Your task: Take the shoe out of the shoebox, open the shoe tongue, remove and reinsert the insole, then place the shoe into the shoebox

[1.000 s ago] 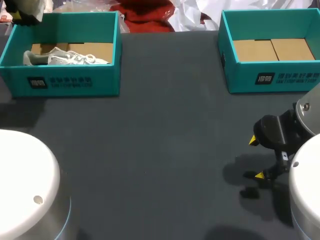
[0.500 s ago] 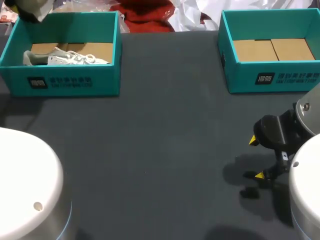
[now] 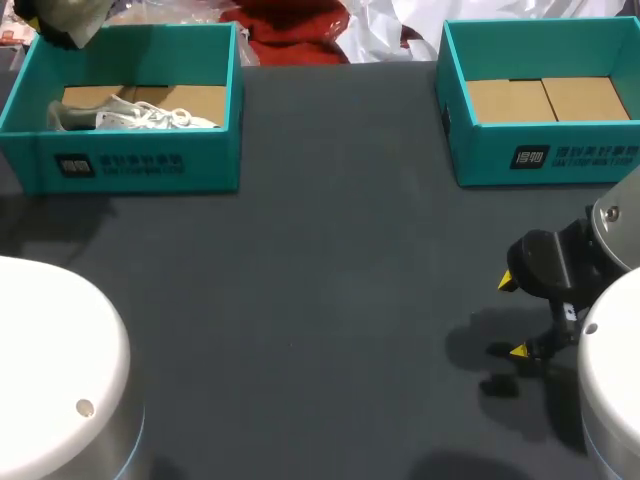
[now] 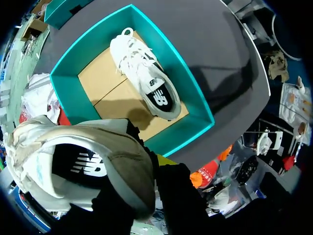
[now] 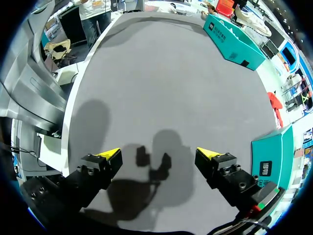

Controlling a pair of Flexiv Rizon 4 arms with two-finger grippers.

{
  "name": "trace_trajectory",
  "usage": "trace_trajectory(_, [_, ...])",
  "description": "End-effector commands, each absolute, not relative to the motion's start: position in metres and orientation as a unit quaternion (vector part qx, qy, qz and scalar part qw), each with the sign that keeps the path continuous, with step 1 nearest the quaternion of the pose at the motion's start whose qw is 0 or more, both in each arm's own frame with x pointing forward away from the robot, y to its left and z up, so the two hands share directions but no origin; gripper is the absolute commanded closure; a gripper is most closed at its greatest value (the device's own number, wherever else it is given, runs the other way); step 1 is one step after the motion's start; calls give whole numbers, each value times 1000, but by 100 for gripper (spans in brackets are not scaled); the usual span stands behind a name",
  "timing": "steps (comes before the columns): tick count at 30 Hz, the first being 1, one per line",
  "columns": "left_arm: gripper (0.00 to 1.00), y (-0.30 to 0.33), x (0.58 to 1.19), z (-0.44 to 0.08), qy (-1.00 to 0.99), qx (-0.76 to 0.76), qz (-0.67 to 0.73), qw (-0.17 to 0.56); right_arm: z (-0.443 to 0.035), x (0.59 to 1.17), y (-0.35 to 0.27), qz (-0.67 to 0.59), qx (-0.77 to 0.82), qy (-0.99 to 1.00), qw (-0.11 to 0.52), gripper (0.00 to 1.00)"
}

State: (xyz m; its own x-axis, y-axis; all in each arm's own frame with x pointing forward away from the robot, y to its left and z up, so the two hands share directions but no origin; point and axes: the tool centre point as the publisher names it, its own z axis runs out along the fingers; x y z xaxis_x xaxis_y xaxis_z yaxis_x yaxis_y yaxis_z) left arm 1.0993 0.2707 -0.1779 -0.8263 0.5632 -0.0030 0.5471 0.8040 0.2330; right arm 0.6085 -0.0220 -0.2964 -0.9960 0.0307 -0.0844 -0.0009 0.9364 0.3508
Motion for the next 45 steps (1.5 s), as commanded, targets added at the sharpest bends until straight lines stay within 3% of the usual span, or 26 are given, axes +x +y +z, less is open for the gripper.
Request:
trace_trajectory(1, [100, 290, 1100, -179, 870, 490, 61, 7, -297, 606, -22, 177, 8, 983, 46, 0])
trace_trajectory(8, [100, 315, 1104, -191, 765, 632, 122, 31, -297, 606, -22, 177, 8, 983, 46, 0])
trace_trajectory(20, [100, 318, 1110, -195, 763, 623, 165, 45, -297, 606, -22, 177, 8, 983, 46, 0])
trace_trajectory(27, [100, 321, 1127, -203, 703, 700, 123, 34, -297, 606, -22, 177, 8, 983, 46, 0])
trace_trajectory(45, [100, 326, 1161, -229, 699, 705, 121, -5, -297, 606, -22, 177, 8, 983, 46, 0])
